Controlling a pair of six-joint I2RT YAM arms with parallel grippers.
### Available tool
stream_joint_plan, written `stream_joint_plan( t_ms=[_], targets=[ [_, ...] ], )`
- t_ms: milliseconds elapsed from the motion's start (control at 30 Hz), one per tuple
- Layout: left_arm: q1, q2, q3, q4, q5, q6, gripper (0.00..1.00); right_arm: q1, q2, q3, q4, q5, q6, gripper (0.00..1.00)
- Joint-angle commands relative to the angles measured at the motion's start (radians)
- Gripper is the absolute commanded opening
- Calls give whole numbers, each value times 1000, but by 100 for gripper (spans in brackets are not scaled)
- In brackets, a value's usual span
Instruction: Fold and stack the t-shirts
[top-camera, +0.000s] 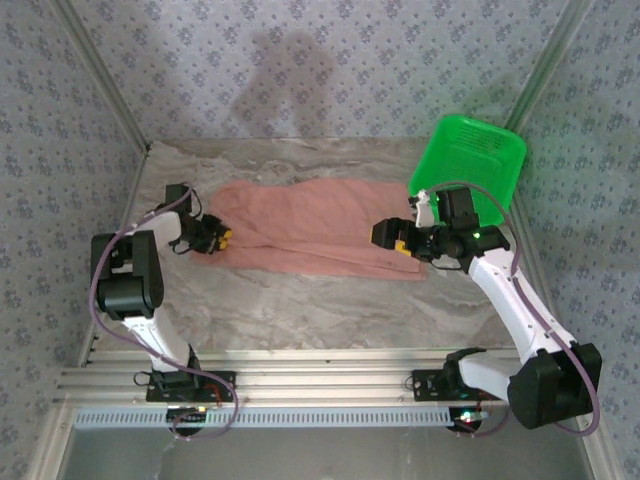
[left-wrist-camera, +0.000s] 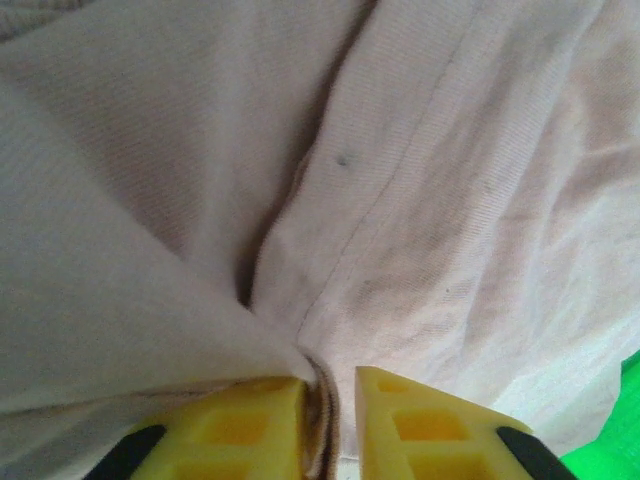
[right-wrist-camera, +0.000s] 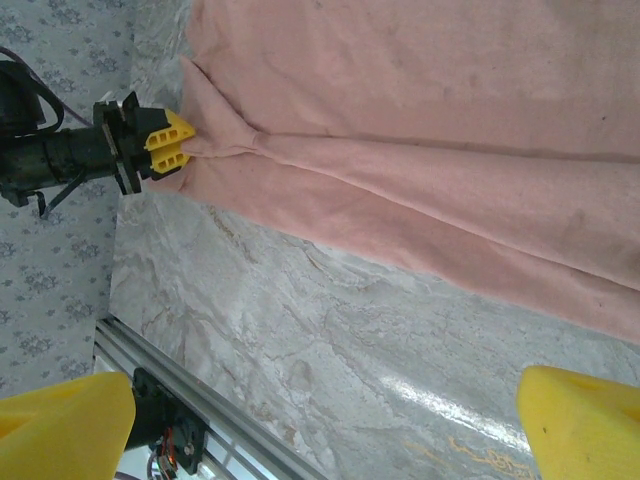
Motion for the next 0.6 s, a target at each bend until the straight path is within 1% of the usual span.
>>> stream_joint_plan(
  t_ms=[0, 100, 200, 367, 567],
  targets=[
    [-4, 17, 16, -30, 26, 23, 13, 2, -20, -4, -19, 9, -3, 100],
    [-3, 12, 20, -42, 29, 38, 5, 2, -20, 2, -15, 11, 1, 100],
    [-3, 6, 21, -57, 32, 50, 3, 1, -20, 8, -23, 13, -1, 100],
    [-3, -20, 3, -86, 25, 64, 13, -1, -25, 9, -36, 10, -4, 100],
    [-7, -69, -59, -22, 69, 11, 16, -4, -23, 4, -38, 9, -3, 100]
  ],
)
